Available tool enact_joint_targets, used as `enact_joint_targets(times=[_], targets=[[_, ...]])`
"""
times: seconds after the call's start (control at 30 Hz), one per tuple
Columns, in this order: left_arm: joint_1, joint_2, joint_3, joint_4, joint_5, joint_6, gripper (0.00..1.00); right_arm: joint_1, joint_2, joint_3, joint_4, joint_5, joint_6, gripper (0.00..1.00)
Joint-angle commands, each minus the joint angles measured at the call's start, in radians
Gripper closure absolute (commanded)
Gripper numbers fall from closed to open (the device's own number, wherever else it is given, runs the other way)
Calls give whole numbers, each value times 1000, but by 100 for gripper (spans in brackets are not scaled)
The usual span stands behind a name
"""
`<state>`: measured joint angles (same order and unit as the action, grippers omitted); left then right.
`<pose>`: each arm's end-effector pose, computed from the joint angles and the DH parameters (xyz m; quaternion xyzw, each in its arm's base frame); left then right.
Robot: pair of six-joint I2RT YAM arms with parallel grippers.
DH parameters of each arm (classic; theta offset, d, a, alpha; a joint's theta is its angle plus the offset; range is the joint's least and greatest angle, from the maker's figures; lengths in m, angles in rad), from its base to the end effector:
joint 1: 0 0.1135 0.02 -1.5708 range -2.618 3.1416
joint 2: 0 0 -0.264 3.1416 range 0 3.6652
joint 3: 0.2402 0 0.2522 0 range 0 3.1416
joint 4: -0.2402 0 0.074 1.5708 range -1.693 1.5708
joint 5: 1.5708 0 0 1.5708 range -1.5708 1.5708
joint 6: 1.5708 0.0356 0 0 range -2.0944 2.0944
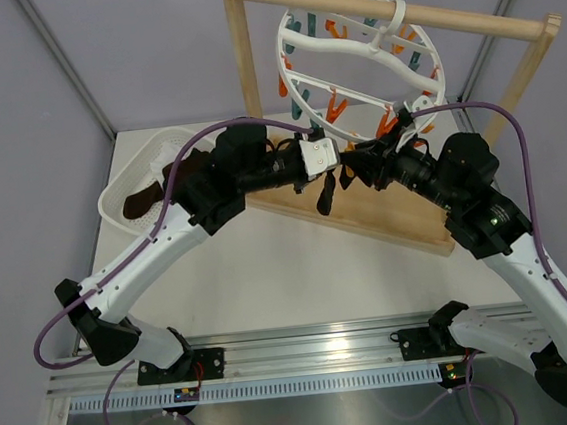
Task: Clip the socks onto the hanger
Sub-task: Clamp the sock onto the hanger, then rotate the hanger at the clothesline.
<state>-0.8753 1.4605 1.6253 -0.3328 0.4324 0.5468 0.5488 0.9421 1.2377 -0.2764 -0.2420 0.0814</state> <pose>0.1984 -0.2610 0.4575 0.5918 0.4750 -0.2647 0.5950 0.1578 0.1065 0.4579 -0.2448 0.6563 0.3000 0.6476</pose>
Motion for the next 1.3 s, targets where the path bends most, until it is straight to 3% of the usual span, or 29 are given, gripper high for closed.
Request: enact_joint_targets(times=[0.0, 0.03, 0.07, 0.13, 0.27, 0.3, 0.4, 0.5, 0.6, 0.7, 0.8, 0.97, 1.03, 1.13, 1.27], targets=[[4, -38, -18, 74, -3, -44, 87, 30, -11, -6, -63, -114, -14, 99], [6, -42, -25, 74, 2, -48, 83, 30, -12, -12, -58, -109, -12, 96], [6, -51, -41, 77, 5, -57, 82, 30, -19, -15, -50, -103, -6, 89], [4, -60, -56, 78, 6, -68, 82, 28, -22, -21, -44, -97, -2, 85], [6, -77, -85, 97, 18, -85, 82, 30, -22, -23, -35, -98, 12, 61], [6, -77, -84, 101, 20, -88, 82, 30, -22, -23, -35, -98, 15, 49], [6, -78, -81, 106, 31, -100, 83, 30, -23, -21, -33, -106, 24, 24], [6, -78, -79, 113, 35, -105, 85, 30, -29, -20, -41, -103, 29, 9], [6, -78, -76, 117, 39, -108, 86, 30, -39, -17, -52, -95, 37, 1], [6, -78, -79, 115, 37, -114, 84, 28, -49, -9, -70, -89, 44, 0], [6, -81, -90, 118, 20, -127, 72, 28, -68, -6, -98, -68, 46, 1], [6, -101, -134, 144, -84, -198, 14, 30, -104, -3, -170, -26, 50, 0], [6, -118, -163, 152, -136, -247, 3, 30, -123, -4, -196, -2, 50, 1], [7, -140, -189, 153, -268, -341, 1, 30, -147, -10, -242, 52, 63, 0], [18, -166, -214, 76, -585, -478, 1, 30, -187, -29, -300, 190, 110, 0]])
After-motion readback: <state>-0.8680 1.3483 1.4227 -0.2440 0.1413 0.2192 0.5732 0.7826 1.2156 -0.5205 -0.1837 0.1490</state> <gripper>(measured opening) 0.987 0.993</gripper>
